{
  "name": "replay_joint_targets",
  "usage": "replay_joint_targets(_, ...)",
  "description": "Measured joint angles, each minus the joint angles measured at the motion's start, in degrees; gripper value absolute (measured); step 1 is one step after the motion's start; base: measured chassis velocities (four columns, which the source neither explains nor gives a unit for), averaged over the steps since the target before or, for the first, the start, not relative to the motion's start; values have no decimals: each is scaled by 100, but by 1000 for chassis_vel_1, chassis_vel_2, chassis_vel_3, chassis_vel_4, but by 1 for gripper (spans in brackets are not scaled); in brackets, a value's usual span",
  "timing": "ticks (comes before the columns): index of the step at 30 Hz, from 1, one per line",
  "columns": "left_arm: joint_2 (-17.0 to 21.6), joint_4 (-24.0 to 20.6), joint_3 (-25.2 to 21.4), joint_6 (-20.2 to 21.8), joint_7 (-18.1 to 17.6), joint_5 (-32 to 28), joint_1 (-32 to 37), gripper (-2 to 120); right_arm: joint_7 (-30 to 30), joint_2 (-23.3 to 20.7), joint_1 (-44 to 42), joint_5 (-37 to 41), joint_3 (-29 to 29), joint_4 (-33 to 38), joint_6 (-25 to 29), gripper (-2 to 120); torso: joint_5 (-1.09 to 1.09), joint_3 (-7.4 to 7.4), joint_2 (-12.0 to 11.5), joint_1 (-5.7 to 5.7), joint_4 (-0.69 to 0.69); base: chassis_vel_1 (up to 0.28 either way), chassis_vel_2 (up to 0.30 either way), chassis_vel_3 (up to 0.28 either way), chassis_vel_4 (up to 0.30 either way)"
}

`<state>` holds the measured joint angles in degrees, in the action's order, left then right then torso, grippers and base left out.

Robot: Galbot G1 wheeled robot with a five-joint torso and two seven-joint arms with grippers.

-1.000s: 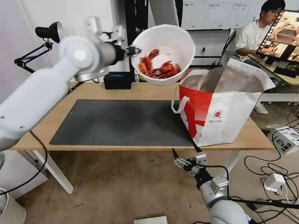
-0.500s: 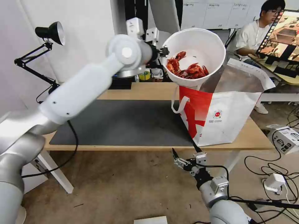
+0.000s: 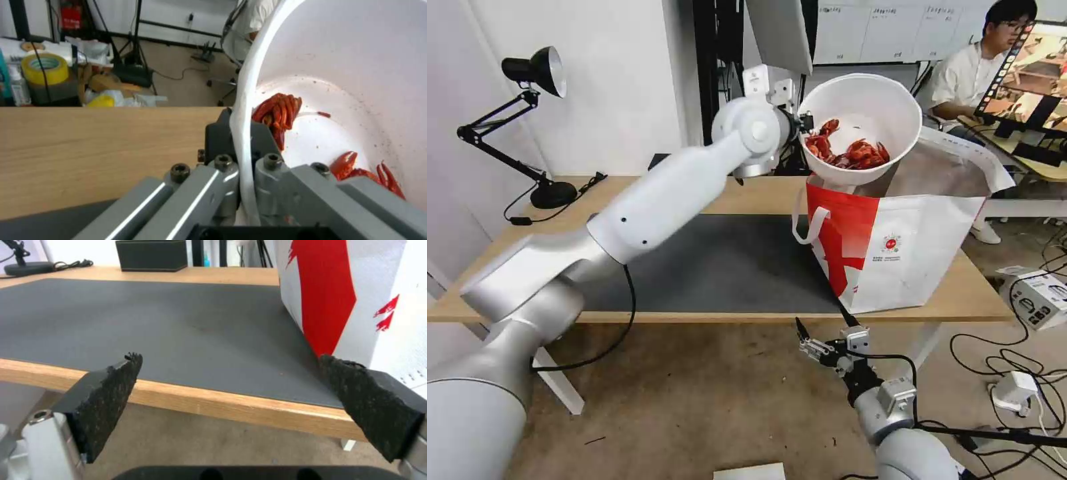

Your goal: Pick up the trash from the table and place it into the takeout bag.

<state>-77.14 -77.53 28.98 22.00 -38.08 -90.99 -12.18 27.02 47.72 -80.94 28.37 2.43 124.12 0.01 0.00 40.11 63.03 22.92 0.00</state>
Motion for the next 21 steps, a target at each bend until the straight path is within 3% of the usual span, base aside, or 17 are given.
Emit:
replay_joint_targets(4, -84, -16, 139, -151, 3, 353, 54, 0, 0, 0, 0, 0, 0, 0, 0, 100, 0, 0, 0, 0, -1, 0, 0, 0, 0)
replay_joint_targets(7, -150, 2, 387, -446, 59, 1063, 94, 0, 0, 0, 0, 0, 0, 0, 0, 100, 0, 0, 0, 0, 0, 0, 0, 0, 0)
replay_joint_targets(10, -179, 9, 492, -625, 104, 1382, 126, 0, 0, 0, 0, 0, 0, 0, 0, 100, 0, 0, 0, 0, 0, 0, 0, 0, 0)
replay_joint_targets(21, 154, -459, 963, -794, 637, 2014, 151, 0, 0, 0, 0, 0, 0, 0, 0, 100, 0, 0, 0, 0, 0, 0, 0, 0, 0)
